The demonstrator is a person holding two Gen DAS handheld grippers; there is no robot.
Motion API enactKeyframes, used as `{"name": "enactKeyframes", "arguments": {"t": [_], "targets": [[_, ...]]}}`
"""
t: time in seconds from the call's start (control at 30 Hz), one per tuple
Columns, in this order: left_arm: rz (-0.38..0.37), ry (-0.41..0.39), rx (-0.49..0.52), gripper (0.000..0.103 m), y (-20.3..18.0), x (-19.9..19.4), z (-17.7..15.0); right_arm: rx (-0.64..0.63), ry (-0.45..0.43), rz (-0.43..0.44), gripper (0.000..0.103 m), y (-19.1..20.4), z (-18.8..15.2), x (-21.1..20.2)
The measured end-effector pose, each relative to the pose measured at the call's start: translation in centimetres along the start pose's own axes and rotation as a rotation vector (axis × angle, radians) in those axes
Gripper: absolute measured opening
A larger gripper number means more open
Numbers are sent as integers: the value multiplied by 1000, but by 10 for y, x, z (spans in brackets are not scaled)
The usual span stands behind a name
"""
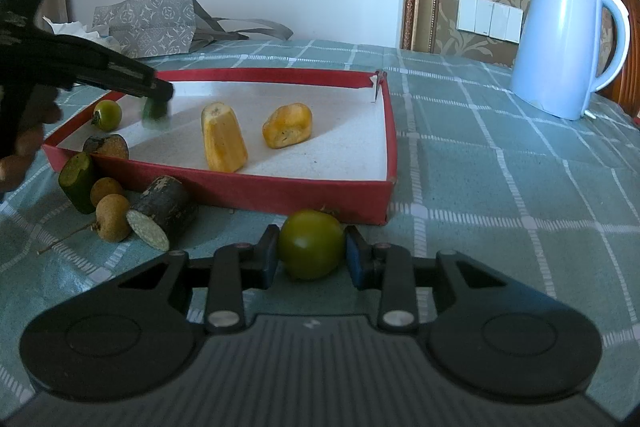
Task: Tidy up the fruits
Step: 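Carry the green chunk into the tray and open the left tool, then carry the green round fruit into the tray and open the right tool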
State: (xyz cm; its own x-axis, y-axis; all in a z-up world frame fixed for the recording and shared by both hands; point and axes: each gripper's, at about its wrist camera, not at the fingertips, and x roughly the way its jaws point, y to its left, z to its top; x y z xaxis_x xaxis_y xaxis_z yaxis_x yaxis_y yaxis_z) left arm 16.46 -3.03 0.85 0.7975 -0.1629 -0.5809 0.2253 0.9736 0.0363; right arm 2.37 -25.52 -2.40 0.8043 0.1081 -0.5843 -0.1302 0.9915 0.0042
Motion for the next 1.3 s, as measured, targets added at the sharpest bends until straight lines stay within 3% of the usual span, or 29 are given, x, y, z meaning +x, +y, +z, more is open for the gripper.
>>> {"name": "enactKeyframes", "arguments": {"t": [0.03,0.07,0.3,0.47,0.73,0.93,1.3], "targets": [[5,-9,-2,61,0,0,-1,0,0,0,33,0,0,0],[9,-23,1,65,0,-1,-3,0,0,0,33,0,0,0],[29,-108,-66,66,19,-44,-16,-1,0,-1,33,0,0,0],[29,-136,-103,78,33,-80,-49,-1,0,0,33,0,0,0],[25,-50,-156,78,52,-87,-89,9,-2,6,32,-1,0,0],[34,10,-169,78,56,-79,-97,31,-18,9,32,-6,-1,-4],[37,11,-123,78,50,-80,-101,36,-108,-22,32,-9,7,-24]]}}
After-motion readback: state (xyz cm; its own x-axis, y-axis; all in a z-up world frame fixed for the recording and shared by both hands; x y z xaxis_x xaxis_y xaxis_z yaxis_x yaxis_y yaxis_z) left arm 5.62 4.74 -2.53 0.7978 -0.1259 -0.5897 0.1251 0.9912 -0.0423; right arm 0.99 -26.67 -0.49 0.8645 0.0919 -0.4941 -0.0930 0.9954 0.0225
